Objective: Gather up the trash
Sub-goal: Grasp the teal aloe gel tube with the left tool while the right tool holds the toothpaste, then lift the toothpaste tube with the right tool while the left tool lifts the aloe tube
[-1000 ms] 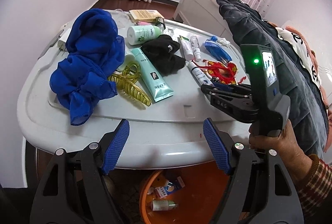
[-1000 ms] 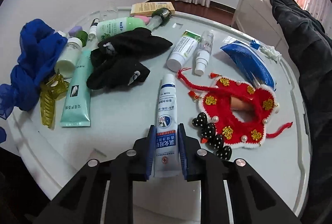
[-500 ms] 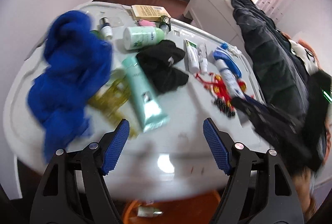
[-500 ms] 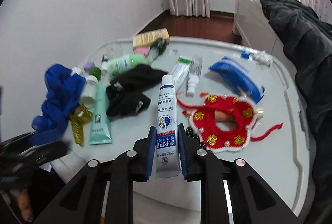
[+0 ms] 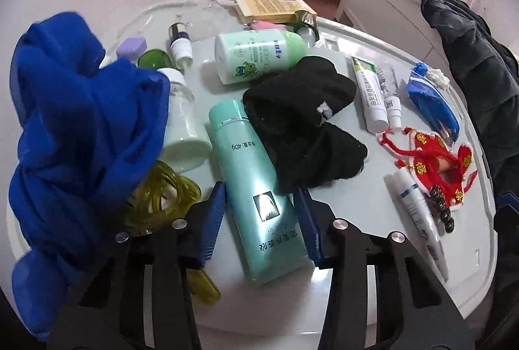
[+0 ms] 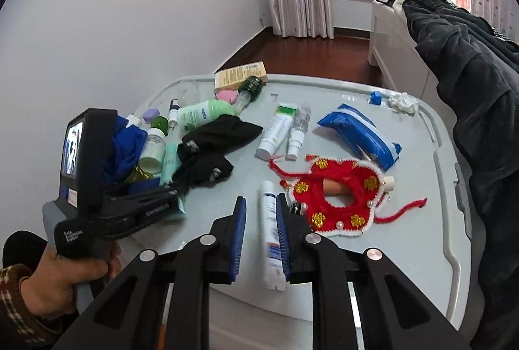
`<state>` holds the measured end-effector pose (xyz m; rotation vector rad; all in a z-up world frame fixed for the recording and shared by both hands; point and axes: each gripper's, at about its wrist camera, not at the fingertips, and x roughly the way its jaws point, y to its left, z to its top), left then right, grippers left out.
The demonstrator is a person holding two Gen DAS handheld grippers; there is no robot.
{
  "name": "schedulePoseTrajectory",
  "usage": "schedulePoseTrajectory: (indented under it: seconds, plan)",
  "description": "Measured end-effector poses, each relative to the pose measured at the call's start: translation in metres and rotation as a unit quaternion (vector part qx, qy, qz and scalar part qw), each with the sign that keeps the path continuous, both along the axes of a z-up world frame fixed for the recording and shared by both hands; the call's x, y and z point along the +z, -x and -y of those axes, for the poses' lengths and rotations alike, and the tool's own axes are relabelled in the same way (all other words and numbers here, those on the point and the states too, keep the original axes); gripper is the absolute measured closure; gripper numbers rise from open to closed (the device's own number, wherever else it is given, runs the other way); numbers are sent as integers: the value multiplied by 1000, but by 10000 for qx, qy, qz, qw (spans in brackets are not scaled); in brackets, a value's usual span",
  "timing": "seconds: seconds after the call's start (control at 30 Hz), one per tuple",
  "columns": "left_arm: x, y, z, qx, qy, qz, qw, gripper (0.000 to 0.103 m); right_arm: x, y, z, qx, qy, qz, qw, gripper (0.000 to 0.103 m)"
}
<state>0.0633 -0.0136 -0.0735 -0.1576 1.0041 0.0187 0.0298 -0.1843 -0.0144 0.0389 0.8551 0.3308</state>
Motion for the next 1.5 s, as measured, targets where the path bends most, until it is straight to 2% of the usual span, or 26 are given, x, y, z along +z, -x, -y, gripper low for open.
schedulePoseTrajectory:
  seconds: [0.1, 0.27, 0.33, 0.37, 0.6, 0.77, 0.83, 0.9, 0.97, 1.03, 1.13, 1.27, 1.3, 1.33, 1.37, 1.4, 1.47, 1.5]
  plan:
    - [3, 4, 1, -143, -99, 87, 9998, 66, -9, -3, 5, -79, 10, -139, 9999, 84]
    - [11, 10, 4, -426, 107, 181, 9989, 70, -17, -5, 2, -100, 67, -313, 9994, 83]
    - [18, 16, 4, -484, 138, 281, 9983, 72, -22, -6, -2, -47, 48, -393, 9992, 72]
    - [21, 18, 5, -492, 158, 316, 9982, 72, -25, -6, -5, 0, 23, -427, 9991, 71]
    - [42, 50, 3, -710, 258, 453, 9961, 77, -52, -9, -26, 183, 313, -671, 9971, 71]
    - [23, 45, 2, -808, 200, 157, 9964, 77, -64, -12, -38, 174, 582, -702, 9957, 67]
    - [12, 41, -3, -734, 260, 80, 9969, 75, -65, -13, -45, 222, 717, -625, 9952, 58]
    - [12, 37, -1, -731, 110, 121, 9972, 74, -66, -12, -50, 211, 853, -507, 9948, 51]
    - [7, 33, 5, -819, -119, 2, 9966, 69, -68, -13, -47, 67, 888, -517, 9947, 39]
    - [0, 32, 11, -843, -299, -76, 9960, 39, -71, -17, -38, -17, 640, -625, 9960, 23]
    - [-5, 31, 19, -903, -678, -28, 9936, 36, -73, -12, -41, 51, 777, -486, 9958, 19]
    - [-5, 30, 17, -862, -649, 84, 9941, 36, -72, -14, -42, 82, 758, -530, 9957, 21]
    - [-4, 30, 17, -847, -662, 118, 9941, 43, -71, -14, -43, 53, 758, -527, 9957, 32]
    - [-4, 31, 16, -842, -696, 165, 9939, 59, -68, -13, -46, 74, 758, -510, 9958, 57]
    - [-2, 31, 15, -875, -671, 196, 9937, 67, -65, -13, -51, 166, 775, -557, 9953, 66]
    - [0, 30, 14, -901, -593, 195, 9940, 68, -63, -12, -55, 228, 794, -596, 9948, 78]
    - [1, 32, 13, -912, -541, 198, 9942, 68, -61, -12, -60, 238, 942, -616, 9934, 78]
    - [1, 34, 14, -950, -573, 206, 9936, 68, -60, -14, -56, 189, 796, -680, 9943, 78]
